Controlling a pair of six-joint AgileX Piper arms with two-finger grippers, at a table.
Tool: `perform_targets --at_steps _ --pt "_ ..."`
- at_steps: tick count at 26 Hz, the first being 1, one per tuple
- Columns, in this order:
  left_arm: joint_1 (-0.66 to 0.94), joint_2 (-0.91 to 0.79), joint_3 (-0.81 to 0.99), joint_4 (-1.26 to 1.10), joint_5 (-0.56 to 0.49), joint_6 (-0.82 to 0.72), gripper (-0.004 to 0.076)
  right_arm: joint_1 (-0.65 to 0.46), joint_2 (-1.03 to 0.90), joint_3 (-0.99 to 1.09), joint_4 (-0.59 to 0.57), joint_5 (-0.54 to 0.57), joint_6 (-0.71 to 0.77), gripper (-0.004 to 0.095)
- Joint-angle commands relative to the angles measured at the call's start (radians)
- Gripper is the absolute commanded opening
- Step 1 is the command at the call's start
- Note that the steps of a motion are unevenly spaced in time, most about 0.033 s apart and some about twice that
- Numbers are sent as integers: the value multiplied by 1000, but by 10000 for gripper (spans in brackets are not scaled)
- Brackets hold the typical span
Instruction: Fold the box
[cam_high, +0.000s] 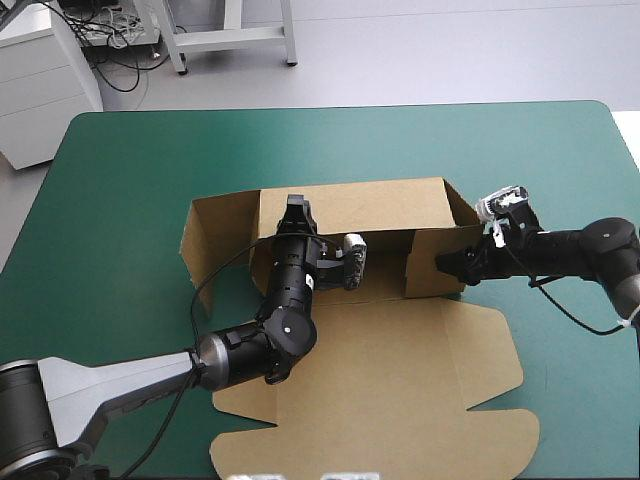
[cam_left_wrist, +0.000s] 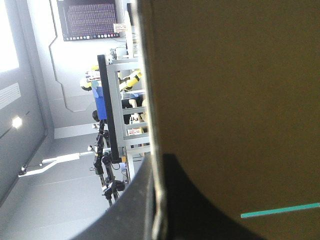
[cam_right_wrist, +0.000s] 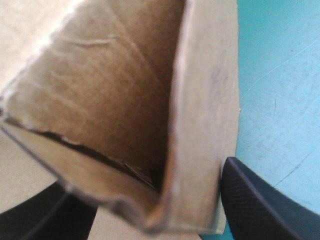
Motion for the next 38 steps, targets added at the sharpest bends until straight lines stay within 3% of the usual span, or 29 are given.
perform_targets --at_steps 1,5,8,12,16,22,34,37,38 --pt "-3 -34 -26 70 36 4 -32 56 -44 -22 -8 -106 75 579" --pt "-3 -34 -26 70 36 4 -32 122 -94 -22 -52 -231 158 577" --pt "-3 -34 -26 70 36 4 -32 176 -113 -22 -152 -303 259 576" --pt "-3 -34 -26 70 34 4 -32 239 -114 -22 -178 -332 277 506" --pt "-3 -34 -26 70 36 4 -32 262 -114 -22 -175 -365 288 360" --pt "-3 -34 -26 70 36 4 -32 262 -114 -22 -182 -371 296 -24" --pt "-3 -34 -26 70 52 4 -31 263 -114 -22 -184 -369 291 -18" --pt "-3 -34 -26 70 47 0 18 263 -114 -22 -184 -369 291 -18" --pt "-3 -34 -26 70 36 0 68 263 -114 -22 -182 -375 291 -18"
